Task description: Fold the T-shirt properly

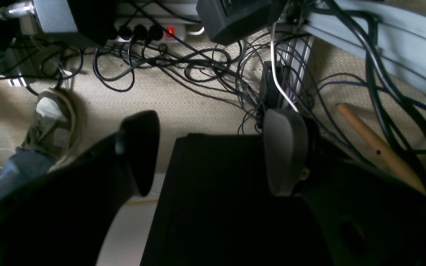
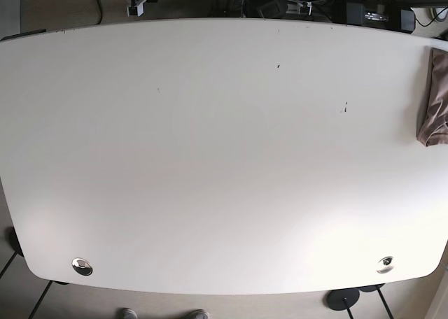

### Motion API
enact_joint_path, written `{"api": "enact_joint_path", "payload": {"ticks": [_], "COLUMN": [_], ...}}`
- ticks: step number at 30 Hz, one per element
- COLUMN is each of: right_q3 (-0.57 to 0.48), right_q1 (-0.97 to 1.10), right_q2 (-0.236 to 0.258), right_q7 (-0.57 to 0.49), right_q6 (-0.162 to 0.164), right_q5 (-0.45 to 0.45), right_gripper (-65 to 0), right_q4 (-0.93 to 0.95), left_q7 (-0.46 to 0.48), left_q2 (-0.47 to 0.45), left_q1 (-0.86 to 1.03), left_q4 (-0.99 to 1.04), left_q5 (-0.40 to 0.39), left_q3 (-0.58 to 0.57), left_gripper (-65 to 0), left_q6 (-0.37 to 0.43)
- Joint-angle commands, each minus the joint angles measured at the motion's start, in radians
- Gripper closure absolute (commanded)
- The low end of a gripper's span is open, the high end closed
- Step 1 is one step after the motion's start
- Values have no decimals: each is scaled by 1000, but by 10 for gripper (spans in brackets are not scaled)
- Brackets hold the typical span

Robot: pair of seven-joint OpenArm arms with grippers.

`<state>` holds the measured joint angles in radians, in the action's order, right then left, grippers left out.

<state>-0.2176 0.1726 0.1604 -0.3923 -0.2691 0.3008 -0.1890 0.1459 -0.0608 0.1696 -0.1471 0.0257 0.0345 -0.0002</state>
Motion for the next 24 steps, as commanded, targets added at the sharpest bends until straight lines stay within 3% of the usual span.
{"api": "enact_joint_path", "payload": {"ticks": [1,24], "right_q3": [-4,0], "right_q1": [6,13], "right_q2": [11,6], "right_q7": [-15,-22], "right_q6": [-6,-5], "right_q5": [8,4], "right_gripper": [-53,-57], "right_q4": [0,-21], "left_q7": [2,13], "left_q2": [-6,1], "left_q1": [22,24], "left_q4": [-58,-63], "left_q5": [4,-1], "left_q3": [0,-3], "left_gripper": [-408,-407], "left_q6": [-1,-8]}}
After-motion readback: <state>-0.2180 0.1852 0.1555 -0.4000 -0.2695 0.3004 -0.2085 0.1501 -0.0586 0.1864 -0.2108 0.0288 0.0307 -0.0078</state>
